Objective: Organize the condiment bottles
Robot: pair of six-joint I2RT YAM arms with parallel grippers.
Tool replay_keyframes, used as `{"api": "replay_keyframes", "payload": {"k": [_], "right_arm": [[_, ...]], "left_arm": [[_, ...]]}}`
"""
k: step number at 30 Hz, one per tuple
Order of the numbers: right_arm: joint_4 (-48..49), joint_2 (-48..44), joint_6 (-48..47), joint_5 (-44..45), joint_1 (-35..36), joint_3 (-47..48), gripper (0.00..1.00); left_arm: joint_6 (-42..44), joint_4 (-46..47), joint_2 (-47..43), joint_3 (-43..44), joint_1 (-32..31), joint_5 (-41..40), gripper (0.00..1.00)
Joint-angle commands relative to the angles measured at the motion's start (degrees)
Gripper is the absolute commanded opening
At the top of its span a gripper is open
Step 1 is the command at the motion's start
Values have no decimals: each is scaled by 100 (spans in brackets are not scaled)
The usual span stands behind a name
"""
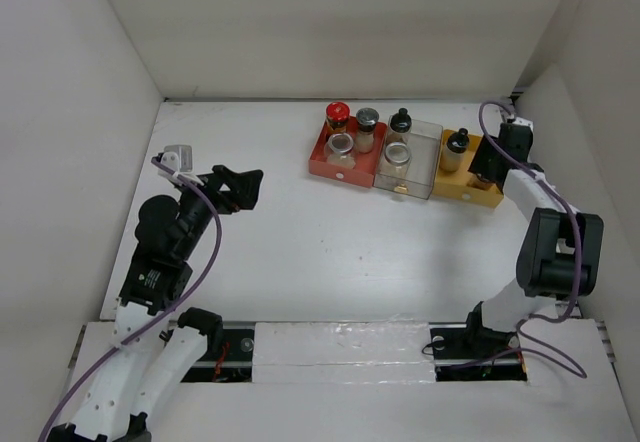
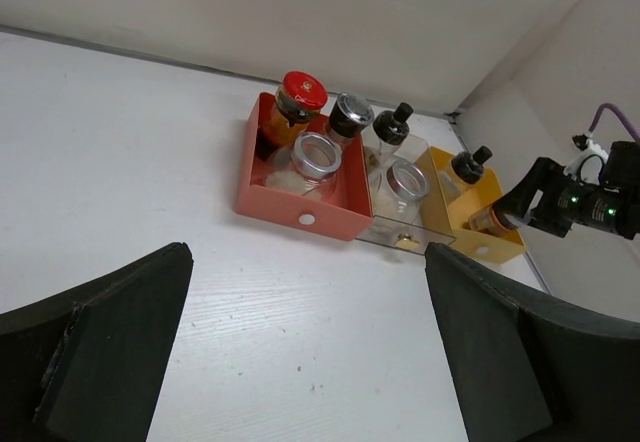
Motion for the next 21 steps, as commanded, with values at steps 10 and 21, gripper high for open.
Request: {"api": "replay_keyframes", "payload": {"k": [10,21], "right_arm": [[925,254,301,-630,-156,425,92],[1383,-2285,-67,-1516,792,-6,99]], "left_arm": [[78,84,109,140,-13,-18,99],[78,84,162,140,-13,35,99]]}}
